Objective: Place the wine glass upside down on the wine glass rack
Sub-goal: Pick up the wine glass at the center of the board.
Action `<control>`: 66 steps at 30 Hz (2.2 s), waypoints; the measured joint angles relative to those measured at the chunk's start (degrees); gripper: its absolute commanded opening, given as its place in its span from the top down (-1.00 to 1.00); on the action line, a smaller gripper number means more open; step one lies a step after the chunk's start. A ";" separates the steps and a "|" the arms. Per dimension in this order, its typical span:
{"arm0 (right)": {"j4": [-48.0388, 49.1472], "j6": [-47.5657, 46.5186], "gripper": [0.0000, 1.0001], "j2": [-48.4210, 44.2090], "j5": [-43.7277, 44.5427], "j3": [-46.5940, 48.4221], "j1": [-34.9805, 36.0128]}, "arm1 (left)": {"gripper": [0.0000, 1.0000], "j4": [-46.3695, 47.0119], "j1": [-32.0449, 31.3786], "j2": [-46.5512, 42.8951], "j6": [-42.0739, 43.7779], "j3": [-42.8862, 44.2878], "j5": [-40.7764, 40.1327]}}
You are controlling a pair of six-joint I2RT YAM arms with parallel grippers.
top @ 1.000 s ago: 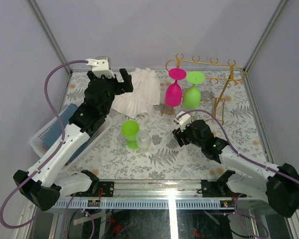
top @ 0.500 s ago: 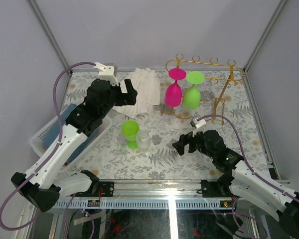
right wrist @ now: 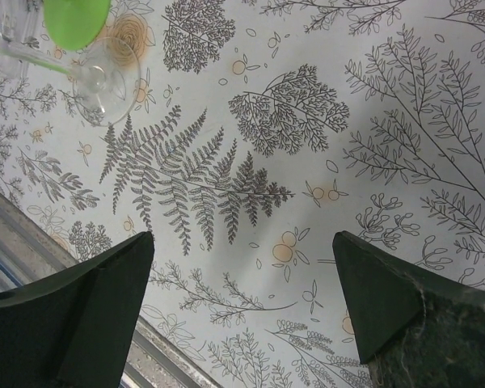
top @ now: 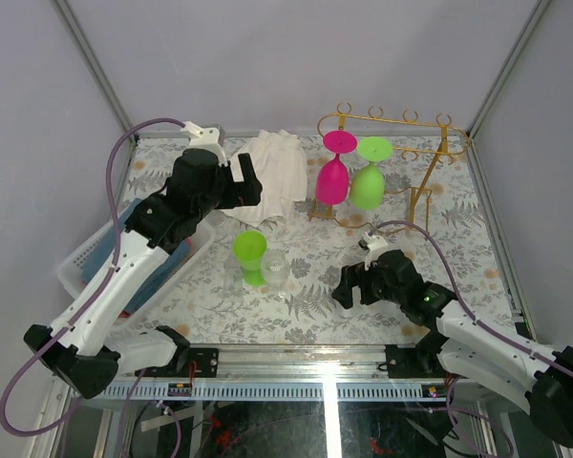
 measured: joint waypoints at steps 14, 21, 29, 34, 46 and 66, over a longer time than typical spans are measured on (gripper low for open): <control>5.33 5.42 -0.99 -7.13 6.43 -1.01 9.40 | -0.99 -0.22 0.00 0.31 1.11 -2.80 -1.51; 16.00 3.96 -0.98 1.60 19.56 -1.07 28.02 | -1.00 0.66 0.00 -2.23 2.40 -6.69 -2.16; 45.31 -5.22 -0.98 22.75 22.80 -3.26 30.27 | -0.99 1.81 0.00 -5.68 3.72 -9.33 -2.93; 60.41 -12.00 -0.99 31.98 23.10 -2.97 30.32 | -0.99 2.08 0.00 -6.27 4.39 -9.97 -3.89; 88.04 -22.16 -0.94 48.94 26.51 -0.02 30.36 | -0.99 2.47 0.00 -8.61 5.75 -11.13 -4.74; 94.07 -27.69 -0.58 57.05 30.53 6.40 30.36 | -0.99 2.80 0.00 -10.32 6.73 -12.00 -5.77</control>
